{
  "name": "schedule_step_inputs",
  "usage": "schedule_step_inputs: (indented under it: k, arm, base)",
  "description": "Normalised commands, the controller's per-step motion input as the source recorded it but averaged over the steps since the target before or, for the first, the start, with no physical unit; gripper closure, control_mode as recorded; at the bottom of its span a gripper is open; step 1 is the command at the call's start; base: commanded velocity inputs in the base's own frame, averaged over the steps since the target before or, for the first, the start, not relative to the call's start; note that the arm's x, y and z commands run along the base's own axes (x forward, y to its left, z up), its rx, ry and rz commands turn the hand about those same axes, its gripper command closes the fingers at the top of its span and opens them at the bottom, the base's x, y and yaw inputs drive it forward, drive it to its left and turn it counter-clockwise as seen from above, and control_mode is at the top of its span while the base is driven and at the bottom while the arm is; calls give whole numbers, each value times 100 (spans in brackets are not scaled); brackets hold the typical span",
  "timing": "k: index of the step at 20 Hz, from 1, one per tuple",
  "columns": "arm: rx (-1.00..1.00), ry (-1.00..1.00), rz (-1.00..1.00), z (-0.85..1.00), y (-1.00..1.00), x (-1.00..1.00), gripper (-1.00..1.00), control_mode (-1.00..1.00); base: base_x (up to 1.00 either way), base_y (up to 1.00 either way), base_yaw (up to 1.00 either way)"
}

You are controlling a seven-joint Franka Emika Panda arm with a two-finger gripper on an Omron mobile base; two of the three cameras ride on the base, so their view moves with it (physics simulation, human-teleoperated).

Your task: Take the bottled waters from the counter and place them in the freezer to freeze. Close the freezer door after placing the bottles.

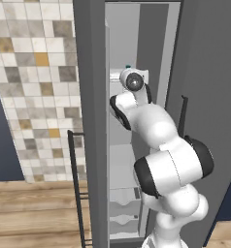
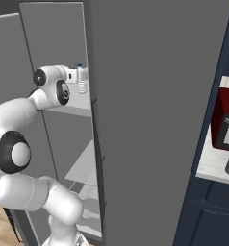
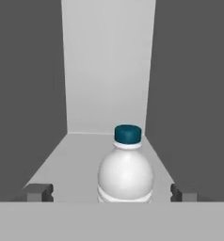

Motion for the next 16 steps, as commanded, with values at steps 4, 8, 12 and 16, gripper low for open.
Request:
schedule_step_inputs:
  k: [4,8,12,16]
  arm:
    - [3,5,0,28,0,-63,-100,-100]
    - [2,0,3,25,0,-80,-100,-100]
    - [3,0,2,34,0,-91,-100,-100]
    - [6,2,1,37,-5,-83,-100,-100]
  base:
    - [0,0,0]
    - [0,0,0]
    - [0,0,0]
    - [0,0,0]
